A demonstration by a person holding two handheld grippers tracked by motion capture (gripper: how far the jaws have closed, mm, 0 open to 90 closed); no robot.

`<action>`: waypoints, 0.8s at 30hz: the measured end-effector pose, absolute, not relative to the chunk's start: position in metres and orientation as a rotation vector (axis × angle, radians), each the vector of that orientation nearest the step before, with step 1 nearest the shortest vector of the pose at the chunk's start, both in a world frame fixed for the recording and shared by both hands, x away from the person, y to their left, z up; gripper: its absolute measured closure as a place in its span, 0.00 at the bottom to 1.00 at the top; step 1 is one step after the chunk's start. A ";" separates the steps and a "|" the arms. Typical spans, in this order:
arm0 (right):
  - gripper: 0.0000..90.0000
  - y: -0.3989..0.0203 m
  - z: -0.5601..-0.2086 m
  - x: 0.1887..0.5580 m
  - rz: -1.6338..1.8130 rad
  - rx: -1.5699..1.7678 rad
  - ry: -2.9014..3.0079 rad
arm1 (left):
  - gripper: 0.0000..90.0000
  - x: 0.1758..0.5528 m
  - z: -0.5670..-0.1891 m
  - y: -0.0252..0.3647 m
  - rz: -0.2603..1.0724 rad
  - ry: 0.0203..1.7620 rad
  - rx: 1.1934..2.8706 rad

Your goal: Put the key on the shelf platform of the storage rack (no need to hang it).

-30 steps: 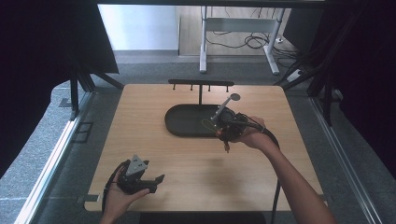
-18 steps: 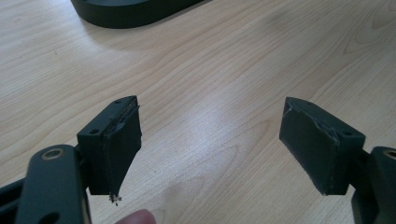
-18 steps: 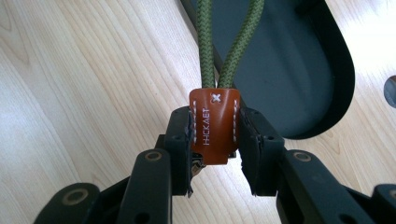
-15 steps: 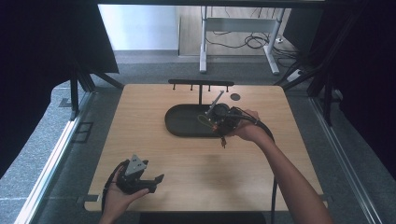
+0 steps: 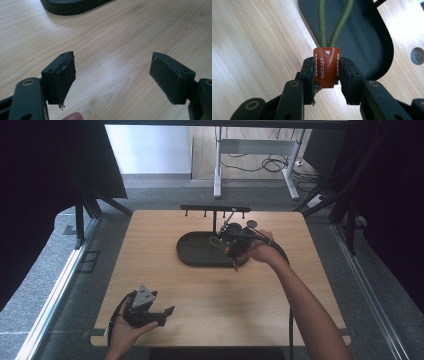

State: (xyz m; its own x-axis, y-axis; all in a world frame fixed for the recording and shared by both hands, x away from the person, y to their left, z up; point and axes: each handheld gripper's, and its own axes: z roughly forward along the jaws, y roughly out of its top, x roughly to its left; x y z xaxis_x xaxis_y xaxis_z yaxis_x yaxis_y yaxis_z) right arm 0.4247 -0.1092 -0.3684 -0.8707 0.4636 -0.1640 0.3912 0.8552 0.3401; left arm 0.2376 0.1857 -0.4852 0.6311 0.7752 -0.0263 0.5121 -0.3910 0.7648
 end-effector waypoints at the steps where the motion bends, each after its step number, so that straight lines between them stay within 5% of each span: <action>1: 0.75 -0.109 -0.368 0.425 0.432 0.658 2.787 | 0.23 0.238 -0.485 0.186 0.433 1.004 2.078; 24: 0.74 -0.095 -0.362 0.452 0.432 0.698 2.766 | 0.23 0.238 -0.483 0.189 0.437 1.010 2.067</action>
